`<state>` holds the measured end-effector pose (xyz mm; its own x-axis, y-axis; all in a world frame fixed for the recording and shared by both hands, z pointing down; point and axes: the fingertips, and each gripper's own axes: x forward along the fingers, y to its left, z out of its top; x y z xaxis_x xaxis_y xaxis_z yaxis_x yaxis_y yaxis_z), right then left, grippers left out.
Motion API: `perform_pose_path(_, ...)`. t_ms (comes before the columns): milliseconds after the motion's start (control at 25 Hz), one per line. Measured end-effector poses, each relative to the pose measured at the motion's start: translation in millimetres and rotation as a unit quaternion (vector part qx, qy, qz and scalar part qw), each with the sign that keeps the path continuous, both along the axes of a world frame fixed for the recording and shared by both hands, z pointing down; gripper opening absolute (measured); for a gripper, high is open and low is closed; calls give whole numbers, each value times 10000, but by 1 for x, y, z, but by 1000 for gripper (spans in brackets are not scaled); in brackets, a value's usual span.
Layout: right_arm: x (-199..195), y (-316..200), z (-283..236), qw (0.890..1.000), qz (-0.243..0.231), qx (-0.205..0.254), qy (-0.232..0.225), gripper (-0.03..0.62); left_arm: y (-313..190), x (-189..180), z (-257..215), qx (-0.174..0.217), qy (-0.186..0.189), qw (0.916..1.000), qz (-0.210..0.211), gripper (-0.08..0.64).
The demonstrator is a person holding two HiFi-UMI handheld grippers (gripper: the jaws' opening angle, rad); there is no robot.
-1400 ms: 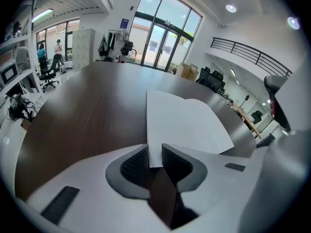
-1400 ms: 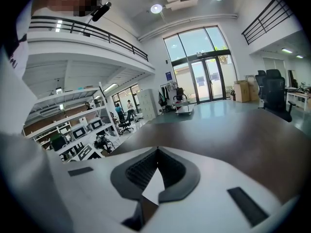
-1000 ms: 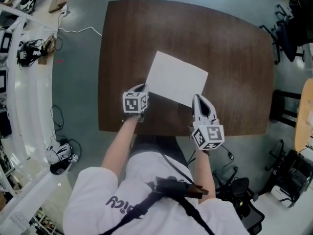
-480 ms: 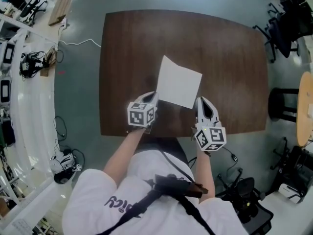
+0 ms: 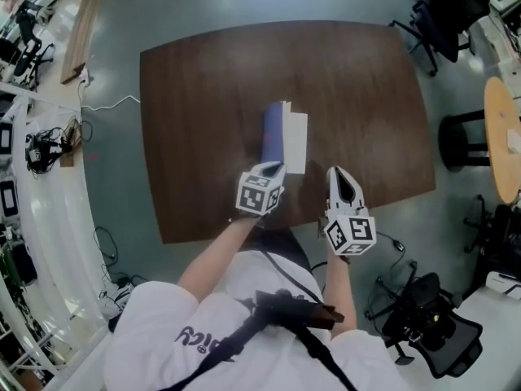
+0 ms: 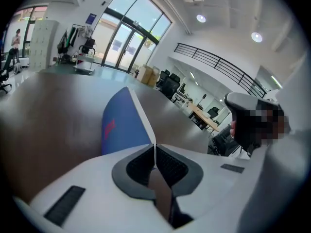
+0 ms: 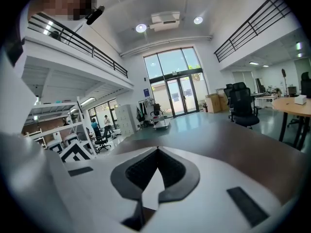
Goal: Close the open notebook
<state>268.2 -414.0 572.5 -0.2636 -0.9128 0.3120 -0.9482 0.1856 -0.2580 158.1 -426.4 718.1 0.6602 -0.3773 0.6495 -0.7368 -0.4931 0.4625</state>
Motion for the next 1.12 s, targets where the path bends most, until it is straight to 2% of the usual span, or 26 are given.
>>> perform_pose_path(200,33,11,10,9993,344,-85,-89,-9,3,53,37,-547,132,9979,306,23)
perform_pose_path(400,52,20,25,9985,449,-245,-204,-8,5,83,70,-554,-346,9956,674,23)
perform_pose_path(680,63,18,37,9979,454,-265,-373,-9,9,92,105,-786,-744,9905,845,23)
perform_pose_path(840,66,17,40,9983,350,-273,-365,-9,13,96,116,-781,-962,9877,949,23)
perform_pose_path(960,67,15,40,9985,271,-257,-392,-9,14,103,112,-701,-886,9881,1042,23)
perform_pose_path(1120,62,10,37,9986,218,-206,-424,-9,16,107,95,-671,-453,9914,1032,25)
